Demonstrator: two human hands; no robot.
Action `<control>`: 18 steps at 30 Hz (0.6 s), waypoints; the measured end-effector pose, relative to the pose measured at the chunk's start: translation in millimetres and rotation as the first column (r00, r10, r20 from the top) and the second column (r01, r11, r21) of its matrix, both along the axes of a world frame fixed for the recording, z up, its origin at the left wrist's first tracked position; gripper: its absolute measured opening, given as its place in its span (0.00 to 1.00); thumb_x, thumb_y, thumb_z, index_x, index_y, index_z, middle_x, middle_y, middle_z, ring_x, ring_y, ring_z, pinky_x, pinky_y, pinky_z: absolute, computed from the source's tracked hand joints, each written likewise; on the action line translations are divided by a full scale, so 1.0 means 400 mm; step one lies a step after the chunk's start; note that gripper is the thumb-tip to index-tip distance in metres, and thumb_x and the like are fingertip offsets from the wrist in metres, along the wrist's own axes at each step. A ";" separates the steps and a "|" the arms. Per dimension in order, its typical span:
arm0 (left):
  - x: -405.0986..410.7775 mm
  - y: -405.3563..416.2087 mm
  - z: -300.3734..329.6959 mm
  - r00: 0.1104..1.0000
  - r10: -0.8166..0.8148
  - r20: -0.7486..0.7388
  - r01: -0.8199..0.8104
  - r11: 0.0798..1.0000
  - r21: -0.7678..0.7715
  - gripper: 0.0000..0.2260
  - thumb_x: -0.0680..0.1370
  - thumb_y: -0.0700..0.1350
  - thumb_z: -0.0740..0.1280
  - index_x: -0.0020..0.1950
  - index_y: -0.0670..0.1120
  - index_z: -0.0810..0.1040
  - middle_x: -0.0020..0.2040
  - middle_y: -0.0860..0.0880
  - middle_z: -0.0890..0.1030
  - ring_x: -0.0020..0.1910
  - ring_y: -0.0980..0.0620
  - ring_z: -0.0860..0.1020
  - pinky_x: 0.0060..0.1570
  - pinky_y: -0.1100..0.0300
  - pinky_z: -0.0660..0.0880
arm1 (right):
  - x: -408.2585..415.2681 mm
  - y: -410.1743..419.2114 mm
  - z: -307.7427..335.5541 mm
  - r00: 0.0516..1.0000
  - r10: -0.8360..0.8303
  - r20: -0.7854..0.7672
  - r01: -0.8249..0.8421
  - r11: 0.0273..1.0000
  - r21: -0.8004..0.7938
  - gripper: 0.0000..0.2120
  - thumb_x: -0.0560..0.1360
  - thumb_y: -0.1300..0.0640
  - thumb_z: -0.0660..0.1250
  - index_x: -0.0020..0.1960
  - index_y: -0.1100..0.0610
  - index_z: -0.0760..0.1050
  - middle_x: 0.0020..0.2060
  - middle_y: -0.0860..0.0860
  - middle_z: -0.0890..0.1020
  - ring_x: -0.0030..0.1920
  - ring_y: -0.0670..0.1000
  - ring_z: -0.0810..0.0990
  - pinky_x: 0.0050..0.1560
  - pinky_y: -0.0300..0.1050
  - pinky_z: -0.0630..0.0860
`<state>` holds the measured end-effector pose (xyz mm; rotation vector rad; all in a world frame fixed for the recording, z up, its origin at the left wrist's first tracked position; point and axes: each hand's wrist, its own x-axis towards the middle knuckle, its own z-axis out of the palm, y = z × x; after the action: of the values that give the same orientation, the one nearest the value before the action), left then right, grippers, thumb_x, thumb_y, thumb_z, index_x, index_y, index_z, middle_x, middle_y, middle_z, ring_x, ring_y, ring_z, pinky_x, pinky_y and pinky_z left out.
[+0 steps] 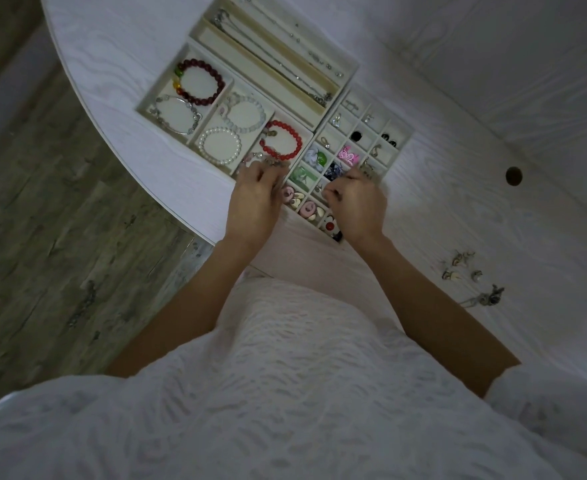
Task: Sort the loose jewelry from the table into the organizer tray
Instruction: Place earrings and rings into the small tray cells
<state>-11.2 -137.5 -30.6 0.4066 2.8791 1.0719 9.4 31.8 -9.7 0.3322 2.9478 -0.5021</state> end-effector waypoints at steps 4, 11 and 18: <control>0.027 0.032 0.002 0.991 -0.048 -0.124 0.044 0.998 -0.039 0.14 0.72 0.34 0.69 0.57 0.40 0.79 0.48 0.39 0.76 0.47 0.40 0.73 0.45 0.55 0.68 | 0.024 0.032 0.036 0.988 -0.132 -0.082 0.116 0.977 -0.177 0.04 0.73 0.58 0.70 0.47 0.55 0.83 0.47 0.52 0.81 0.40 0.48 0.77 0.38 0.39 0.72; 0.100 0.175 0.029 0.909 -0.408 -0.081 0.397 0.909 -0.124 0.13 0.73 0.49 0.67 0.54 0.44 0.80 0.46 0.45 0.81 0.49 0.40 0.77 0.46 0.52 0.73 | 0.285 0.208 0.060 0.942 -0.323 -0.094 0.307 0.939 -0.157 0.06 0.76 0.57 0.66 0.48 0.56 0.81 0.41 0.52 0.82 0.36 0.46 0.76 0.40 0.41 0.73; 0.120 0.246 0.041 0.914 -0.404 -0.017 0.386 0.884 -0.265 0.17 0.68 0.39 0.73 0.57 0.43 0.80 0.49 0.44 0.80 0.47 0.39 0.76 0.45 0.50 0.73 | 0.496 0.373 -0.009 0.769 -0.639 0.015 0.637 0.765 -0.091 0.10 0.74 0.58 0.67 0.55 0.58 0.76 0.50 0.56 0.78 0.47 0.55 0.78 0.43 0.42 0.68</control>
<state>36.6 -39.2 -14.3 0.9784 2.7589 0.6190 207.9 181.1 -13.3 1.3515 2.7415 -0.7033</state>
